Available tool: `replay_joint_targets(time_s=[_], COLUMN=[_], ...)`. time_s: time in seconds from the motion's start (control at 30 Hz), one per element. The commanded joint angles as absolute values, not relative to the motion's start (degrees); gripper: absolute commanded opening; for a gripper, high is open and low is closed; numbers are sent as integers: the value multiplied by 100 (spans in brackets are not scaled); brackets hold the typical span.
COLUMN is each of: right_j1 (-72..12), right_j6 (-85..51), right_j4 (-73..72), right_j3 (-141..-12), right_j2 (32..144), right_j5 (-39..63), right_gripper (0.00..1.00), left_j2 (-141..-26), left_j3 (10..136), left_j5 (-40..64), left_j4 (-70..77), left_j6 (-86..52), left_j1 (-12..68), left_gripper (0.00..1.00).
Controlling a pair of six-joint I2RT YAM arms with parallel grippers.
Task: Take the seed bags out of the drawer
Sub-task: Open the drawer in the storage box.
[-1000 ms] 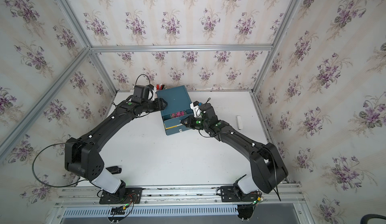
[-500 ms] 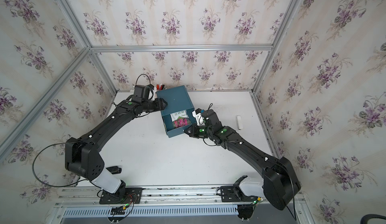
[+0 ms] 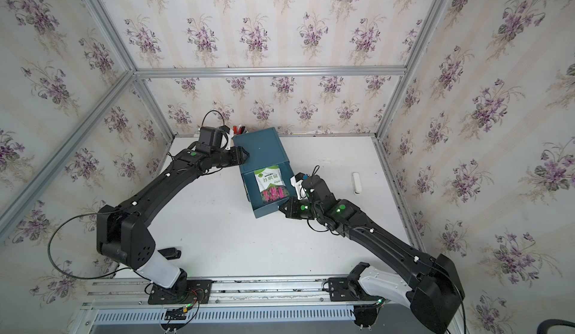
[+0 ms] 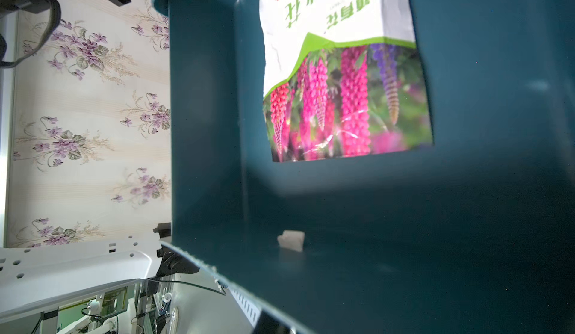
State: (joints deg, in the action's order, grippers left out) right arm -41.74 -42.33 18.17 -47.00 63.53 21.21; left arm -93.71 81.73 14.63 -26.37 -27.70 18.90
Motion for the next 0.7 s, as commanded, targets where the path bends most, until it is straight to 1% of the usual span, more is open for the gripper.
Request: replay_joint_targets(time_s=[0.0, 0.33, 0.6, 0.63, 0.67], right_j1=[-4254, -4663, -4685, -4690, -4685], right_j6=[-4386, -4674, -4715, -4707, -4705], right_j4=[1871, 1996, 1963, 1928, 1904], right_j3=[-4676, -4616, -4455, -4459, -4466], right_j2=[6267, 6110, 6035, 6080, 6103], right_j5=[1921, 1565, 1468, 1478, 1484], right_gripper=[0, 0, 0, 3, 9], left_j2=[-9439, -9475, -9481, -9483, -9483], left_j3=[8138, 8121, 8121, 8121, 8119], left_j5=[1397, 1466, 1483, 1479, 1486], left_j4=[-3524, -3552, -3586, -3592, -3602], left_j6=[-2497, -2474, -2478, -2485, -2479], left_j1=[1890, 1889, 1886, 1886, 1886], left_gripper=[63, 63, 63, 63, 63])
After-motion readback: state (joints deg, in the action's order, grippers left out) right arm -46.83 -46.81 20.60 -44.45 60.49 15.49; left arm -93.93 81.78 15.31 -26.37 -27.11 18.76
